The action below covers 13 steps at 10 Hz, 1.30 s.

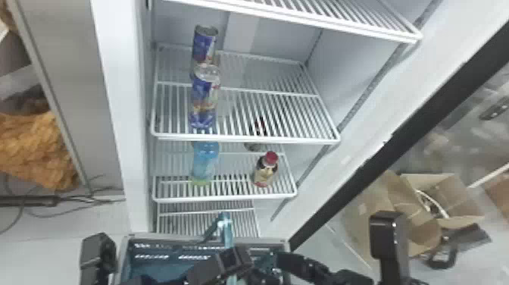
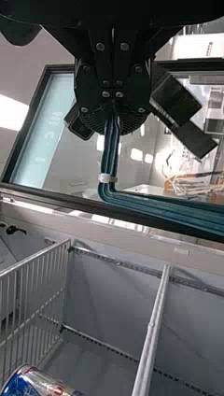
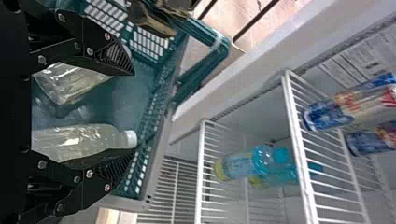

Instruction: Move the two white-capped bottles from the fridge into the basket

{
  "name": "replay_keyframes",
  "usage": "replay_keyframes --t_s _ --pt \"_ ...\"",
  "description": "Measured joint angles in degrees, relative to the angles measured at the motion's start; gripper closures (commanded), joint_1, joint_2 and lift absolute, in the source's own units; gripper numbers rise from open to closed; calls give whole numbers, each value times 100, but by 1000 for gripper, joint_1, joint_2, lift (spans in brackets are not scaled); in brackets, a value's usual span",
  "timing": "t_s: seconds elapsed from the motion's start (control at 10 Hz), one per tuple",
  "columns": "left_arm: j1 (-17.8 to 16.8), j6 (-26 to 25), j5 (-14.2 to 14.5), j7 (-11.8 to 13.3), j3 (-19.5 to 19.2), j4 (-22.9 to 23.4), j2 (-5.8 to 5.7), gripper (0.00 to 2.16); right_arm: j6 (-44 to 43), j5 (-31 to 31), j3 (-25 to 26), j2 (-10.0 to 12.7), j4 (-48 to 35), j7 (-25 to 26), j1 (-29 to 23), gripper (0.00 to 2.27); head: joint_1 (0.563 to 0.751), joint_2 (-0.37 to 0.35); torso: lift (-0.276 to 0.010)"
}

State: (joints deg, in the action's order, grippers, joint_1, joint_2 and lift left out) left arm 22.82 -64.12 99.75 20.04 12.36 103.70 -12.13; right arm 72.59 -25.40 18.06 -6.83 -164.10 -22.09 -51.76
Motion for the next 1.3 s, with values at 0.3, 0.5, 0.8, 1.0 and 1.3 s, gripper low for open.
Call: replay_keyframes --t_s 0.3,0.5,0.8,1.0,1.3 --pt "-4 0 0 0 6 0 0 1184 -167 428 95 -3 -53 -1 30 522 695 -350 0" --pt "-4 0 0 0 6 0 0 1184 -351 674 167 -5 -106 18 34 522 695 -350 0" --pt "-17 0 0 0 19 0 -3 1184 -1017 886 137 5 -96 133 114 522 695 -350 0" --pt "-20 0 -1 -6 21 0 -4 1184 -1787 898 50 40 107 207 201 522 695 -350 0" --pt "-30 0 -11 -9 20 0 -1 1184 -3584 940 -73 207 758 361 284 522 695 -350 0"
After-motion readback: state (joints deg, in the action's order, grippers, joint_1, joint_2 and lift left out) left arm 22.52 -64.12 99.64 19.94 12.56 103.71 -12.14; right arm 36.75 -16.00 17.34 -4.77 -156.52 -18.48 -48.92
